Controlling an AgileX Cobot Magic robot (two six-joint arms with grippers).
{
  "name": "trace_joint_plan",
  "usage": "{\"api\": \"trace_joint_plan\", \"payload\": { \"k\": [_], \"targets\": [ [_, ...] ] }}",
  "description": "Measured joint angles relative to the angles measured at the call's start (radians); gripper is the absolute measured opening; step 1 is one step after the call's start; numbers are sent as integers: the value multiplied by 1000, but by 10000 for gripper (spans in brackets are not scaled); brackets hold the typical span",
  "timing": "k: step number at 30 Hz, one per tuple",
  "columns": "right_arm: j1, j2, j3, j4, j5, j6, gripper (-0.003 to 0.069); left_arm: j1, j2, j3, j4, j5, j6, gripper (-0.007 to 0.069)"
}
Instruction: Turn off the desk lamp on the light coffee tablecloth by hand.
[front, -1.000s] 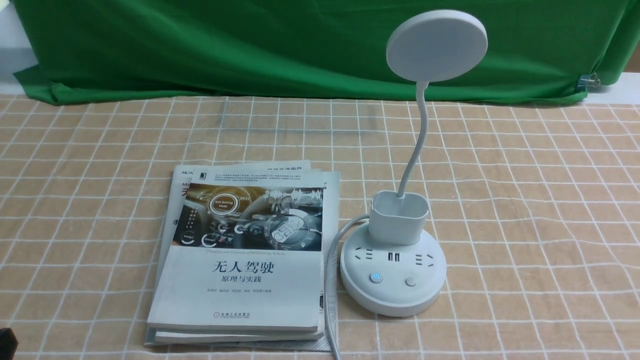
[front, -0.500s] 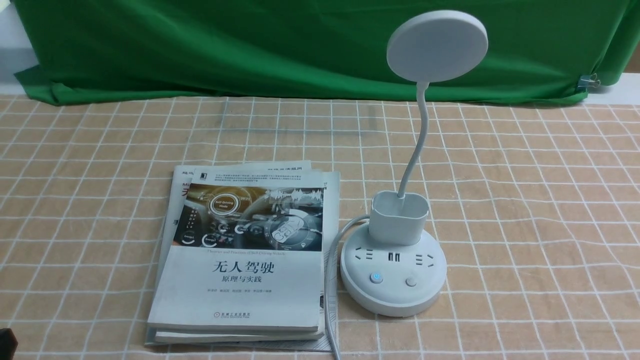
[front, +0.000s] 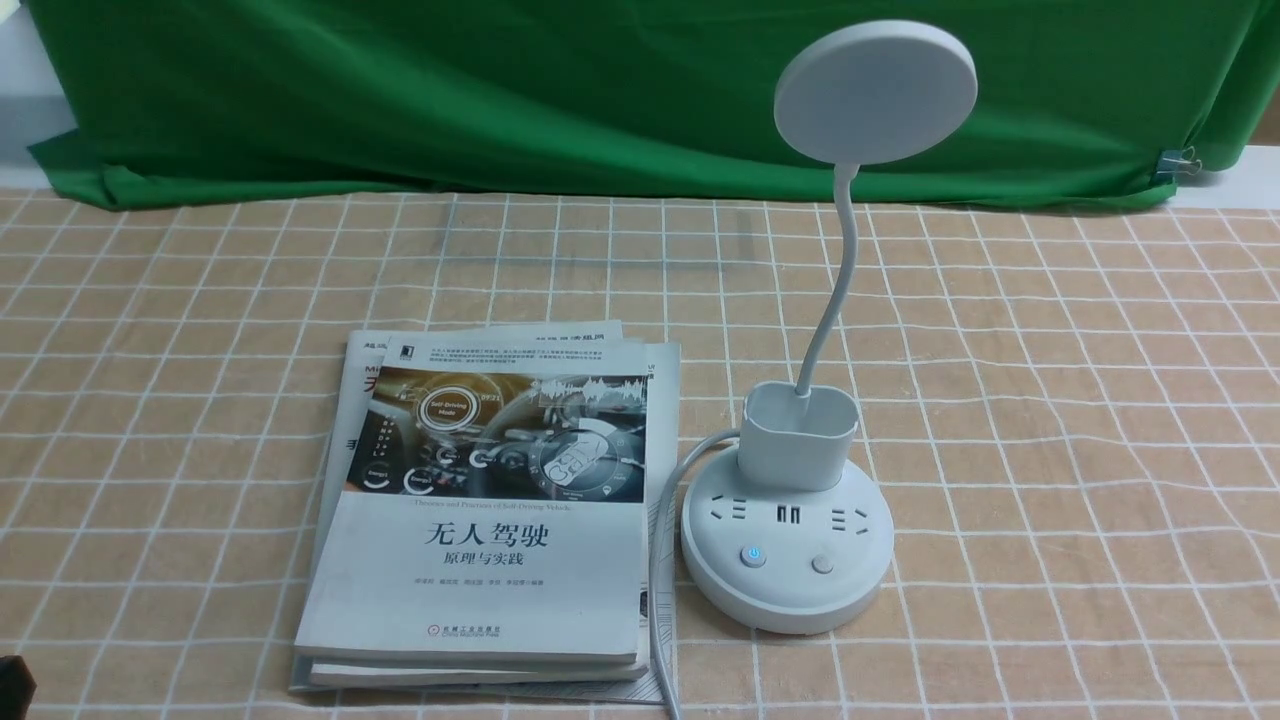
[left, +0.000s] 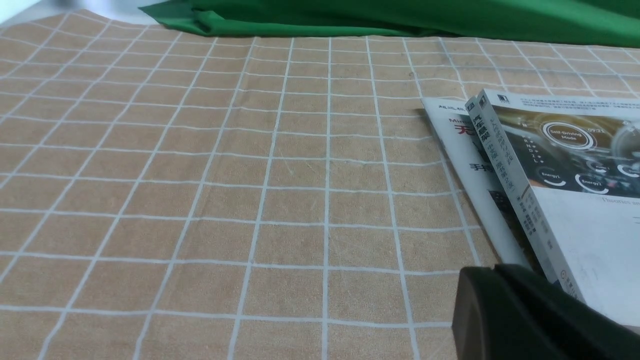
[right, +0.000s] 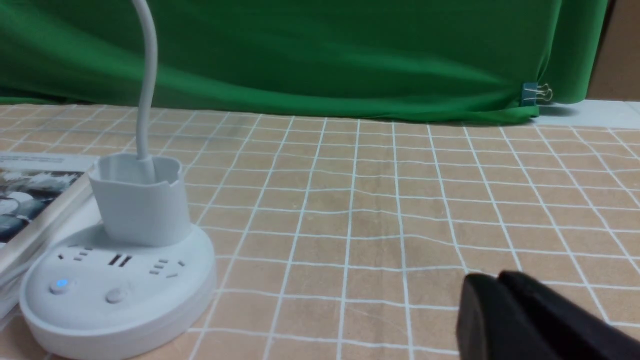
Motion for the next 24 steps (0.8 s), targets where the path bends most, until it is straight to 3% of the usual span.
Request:
{"api": "trace_joint_plan", "payload": {
  "k": [24],
  "targets": [
    [0, 0, 0, 0, 0, 1, 95, 0, 0, 0, 0, 0, 0, 5]
  ]
}}
